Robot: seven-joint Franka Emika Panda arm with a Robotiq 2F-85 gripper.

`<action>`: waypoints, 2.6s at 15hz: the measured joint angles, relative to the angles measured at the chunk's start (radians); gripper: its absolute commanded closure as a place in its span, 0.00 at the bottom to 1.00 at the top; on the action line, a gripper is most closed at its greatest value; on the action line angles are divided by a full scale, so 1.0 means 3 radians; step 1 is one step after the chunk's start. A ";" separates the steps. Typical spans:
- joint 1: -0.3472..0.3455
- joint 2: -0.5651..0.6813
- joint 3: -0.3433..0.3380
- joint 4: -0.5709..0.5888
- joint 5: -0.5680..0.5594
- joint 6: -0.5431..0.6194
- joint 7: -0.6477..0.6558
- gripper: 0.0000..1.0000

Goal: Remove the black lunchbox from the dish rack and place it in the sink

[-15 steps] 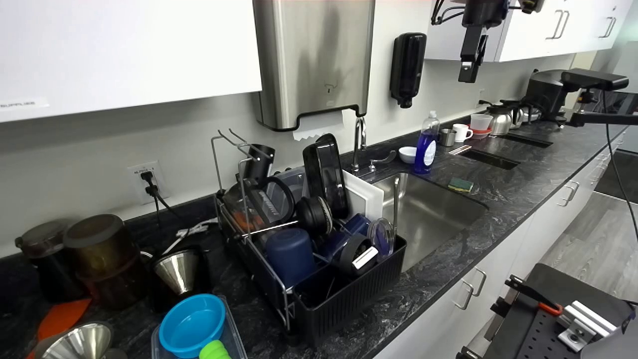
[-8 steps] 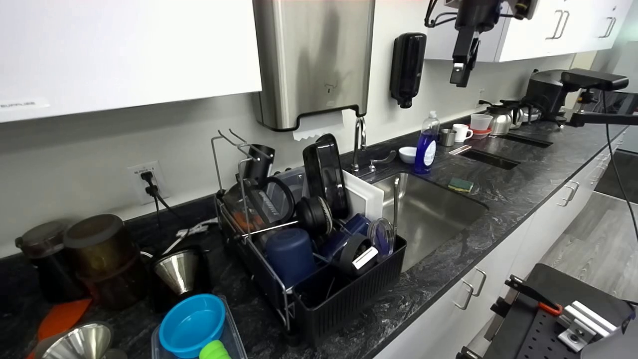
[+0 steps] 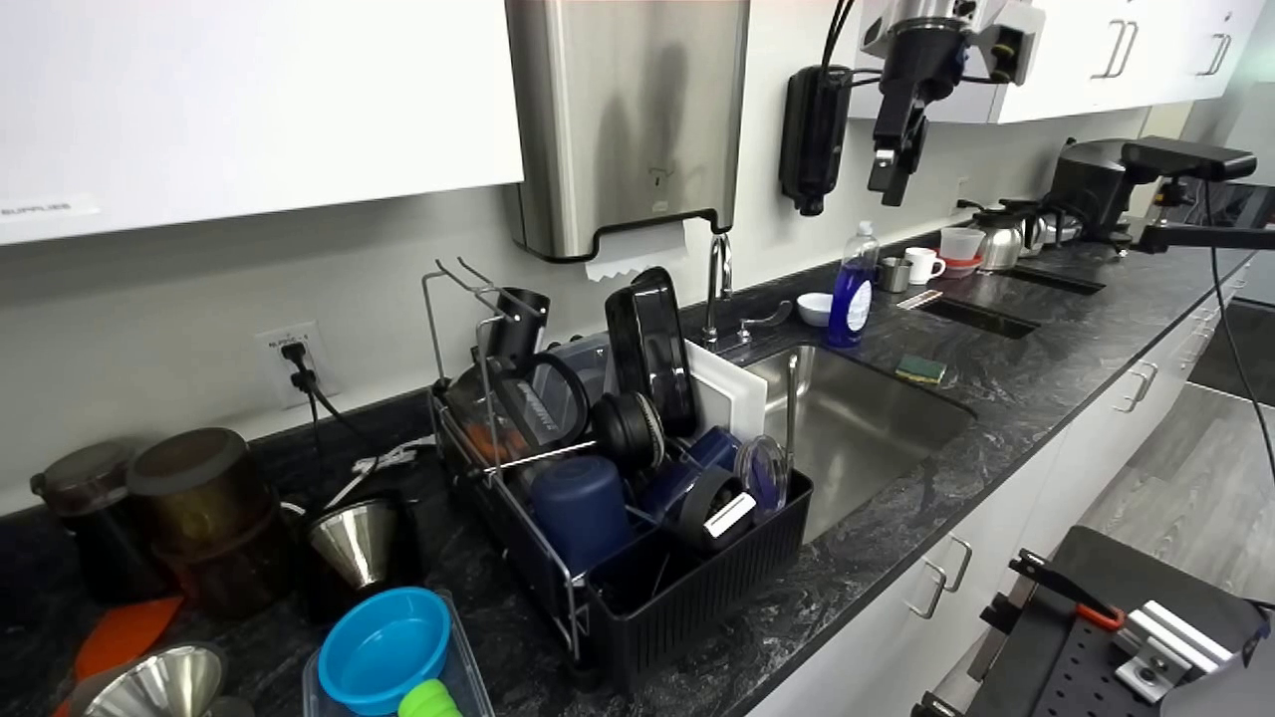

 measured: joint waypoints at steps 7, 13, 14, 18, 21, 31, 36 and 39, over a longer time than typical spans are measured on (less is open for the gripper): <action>-0.0136 0.0251 -0.0007 -0.0051 0.0395 0.0154 -0.0055 0.00; -0.0140 0.0431 0.0027 -0.0052 0.0735 0.0329 -0.0070 0.00; -0.0140 0.0458 0.0034 -0.0055 0.0813 0.0367 -0.0077 0.00; -0.0144 0.0577 0.0067 -0.0126 0.1143 0.0507 -0.0185 0.00; -0.0155 0.0695 0.0103 -0.0173 0.1372 0.0597 -0.0296 0.00; -0.0182 0.0825 0.0285 -0.0175 0.1817 0.0898 -0.0617 0.00; -0.0182 0.0829 0.0344 -0.0160 0.2049 0.1027 -0.0664 0.00; -0.0181 0.0834 0.0411 -0.0160 0.2119 0.1090 -0.0664 0.00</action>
